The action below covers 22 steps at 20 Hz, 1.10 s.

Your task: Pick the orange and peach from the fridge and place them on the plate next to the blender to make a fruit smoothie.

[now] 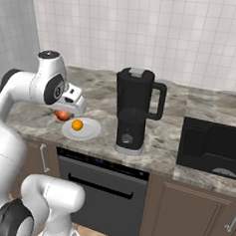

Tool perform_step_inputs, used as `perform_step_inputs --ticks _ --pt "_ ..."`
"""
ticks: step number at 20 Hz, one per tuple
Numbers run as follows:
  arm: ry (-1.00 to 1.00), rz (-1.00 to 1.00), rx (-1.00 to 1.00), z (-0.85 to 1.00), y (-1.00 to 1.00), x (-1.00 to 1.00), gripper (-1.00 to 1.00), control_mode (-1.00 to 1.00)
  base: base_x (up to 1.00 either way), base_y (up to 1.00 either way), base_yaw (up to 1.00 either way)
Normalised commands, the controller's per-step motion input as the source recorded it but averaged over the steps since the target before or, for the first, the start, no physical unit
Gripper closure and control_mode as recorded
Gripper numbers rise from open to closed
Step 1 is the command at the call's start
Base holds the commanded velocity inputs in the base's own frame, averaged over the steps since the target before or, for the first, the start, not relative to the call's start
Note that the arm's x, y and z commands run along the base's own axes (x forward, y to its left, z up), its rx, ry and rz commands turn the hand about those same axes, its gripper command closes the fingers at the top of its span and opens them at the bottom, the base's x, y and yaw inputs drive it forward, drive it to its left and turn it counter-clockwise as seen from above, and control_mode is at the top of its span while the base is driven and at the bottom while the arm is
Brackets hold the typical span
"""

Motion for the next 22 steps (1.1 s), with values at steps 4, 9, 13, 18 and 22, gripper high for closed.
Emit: perform_step_inputs --ticks 4,9,13,18,22 --pt "0.09 0.0 0.0 -0.67 0.24 0.76 1.0 -1.0 0.0 0.0 0.0" --pt "0.01 0.0 0.0 -0.63 0.11 0.92 1.0 -1.0 0.0 0.0 0.0" --pt "0.0 0.0 -0.01 -0.53 0.0 0.84 1.0 -1.0 0.0 0.0 0.0" --pt "-0.01 0.0 0.0 -0.5 0.0 0.71 1.0 -1.0 0.0 0.0 0.0" --pt "0.0 0.0 0.0 -0.49 0.0 0.56 1.0 -1.0 0.0 0.0 0.0"
